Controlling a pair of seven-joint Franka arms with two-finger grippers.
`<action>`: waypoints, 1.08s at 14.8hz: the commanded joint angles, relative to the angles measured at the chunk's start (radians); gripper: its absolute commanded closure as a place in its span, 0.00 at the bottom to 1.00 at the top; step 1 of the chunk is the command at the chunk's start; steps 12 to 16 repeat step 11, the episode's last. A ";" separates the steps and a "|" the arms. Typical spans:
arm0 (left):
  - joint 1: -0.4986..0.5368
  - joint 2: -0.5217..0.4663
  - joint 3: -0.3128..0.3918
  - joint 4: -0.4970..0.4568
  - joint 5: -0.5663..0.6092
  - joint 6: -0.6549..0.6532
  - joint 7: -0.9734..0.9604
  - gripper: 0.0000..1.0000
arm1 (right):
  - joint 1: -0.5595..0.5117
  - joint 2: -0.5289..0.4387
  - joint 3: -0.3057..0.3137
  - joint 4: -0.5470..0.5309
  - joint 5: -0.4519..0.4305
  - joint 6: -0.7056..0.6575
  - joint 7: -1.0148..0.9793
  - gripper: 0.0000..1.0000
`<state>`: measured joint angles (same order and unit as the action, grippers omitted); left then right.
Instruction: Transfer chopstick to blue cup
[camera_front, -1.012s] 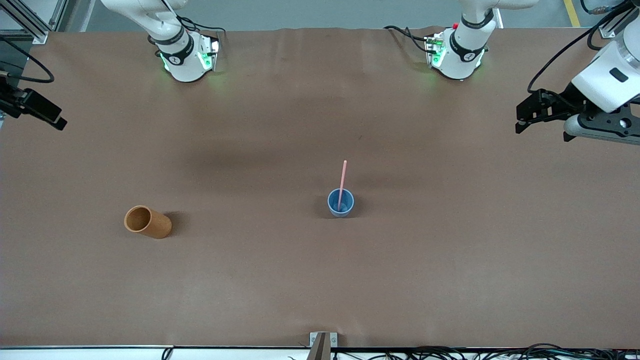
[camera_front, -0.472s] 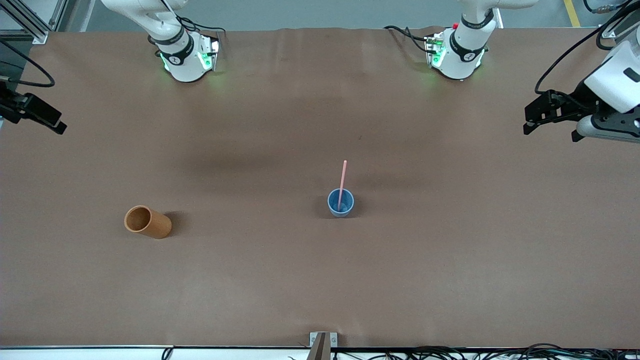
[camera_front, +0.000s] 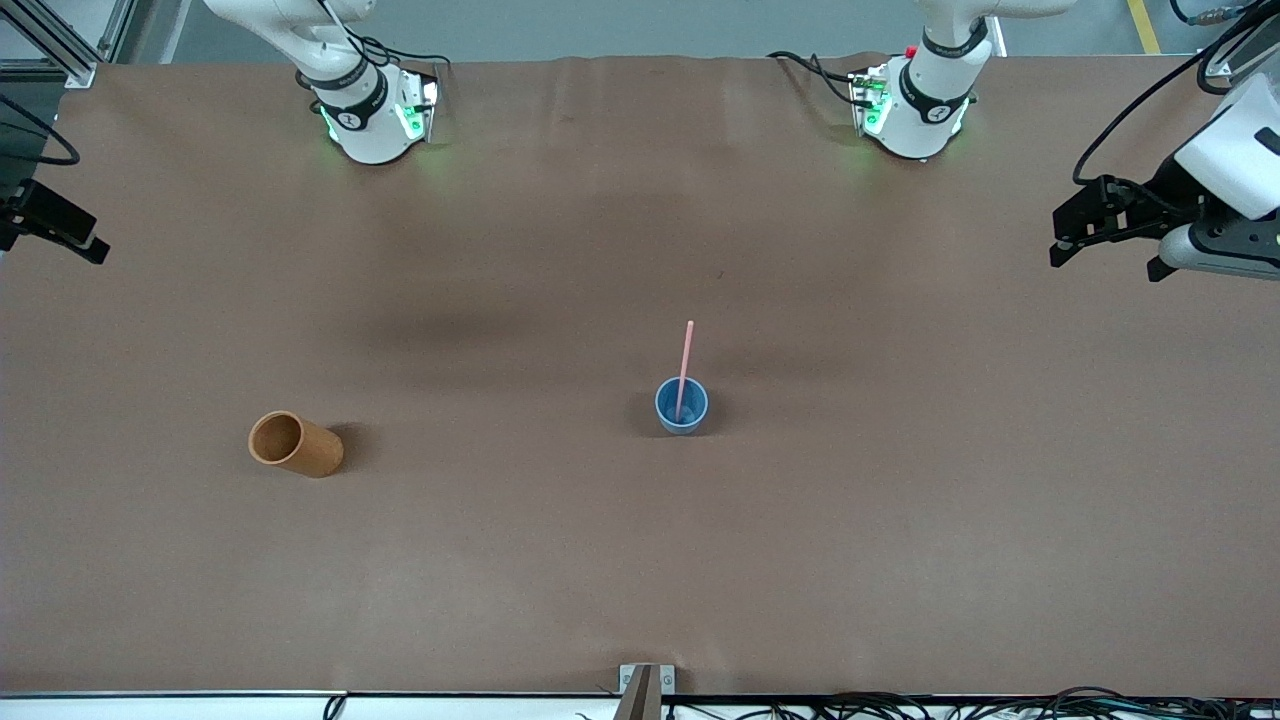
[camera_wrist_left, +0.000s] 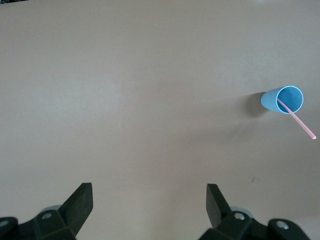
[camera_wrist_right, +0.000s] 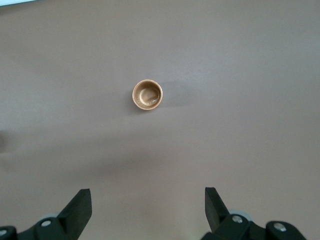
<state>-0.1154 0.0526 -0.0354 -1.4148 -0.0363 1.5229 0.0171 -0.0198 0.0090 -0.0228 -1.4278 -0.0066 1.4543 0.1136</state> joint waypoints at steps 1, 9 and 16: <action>0.006 0.003 -0.003 0.020 -0.007 -0.023 0.006 0.00 | -0.011 -0.033 0.015 -0.037 0.022 -0.005 -0.015 0.00; 0.006 0.003 -0.003 0.019 -0.011 -0.023 0.006 0.00 | -0.008 -0.050 0.018 -0.057 0.022 0.003 -0.074 0.00; 0.006 0.003 -0.001 0.019 -0.007 -0.023 0.006 0.00 | -0.011 -0.049 0.018 -0.057 0.023 0.009 -0.083 0.00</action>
